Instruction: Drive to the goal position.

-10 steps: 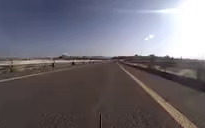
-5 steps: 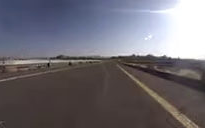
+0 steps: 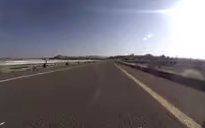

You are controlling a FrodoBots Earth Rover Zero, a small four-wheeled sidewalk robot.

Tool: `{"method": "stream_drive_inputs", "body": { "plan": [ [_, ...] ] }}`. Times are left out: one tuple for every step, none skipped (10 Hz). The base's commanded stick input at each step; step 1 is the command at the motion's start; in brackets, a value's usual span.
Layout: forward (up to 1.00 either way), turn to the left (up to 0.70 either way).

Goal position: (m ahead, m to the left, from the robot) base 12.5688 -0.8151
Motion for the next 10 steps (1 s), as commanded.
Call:
{"method": "stream_drive_inputs", "body": {
  "plan": [
    [0.70,0.00],
    [0.70,0.00],
    [0.70,0.00],
    [0.70,0.00],
    [0.70,0.00],
    [0.70,0.00],
    [0.70,-0.35],
    [0.70,-0.35],
    [0.70,0.00],
    [0.70,0.00]
  ]
}}
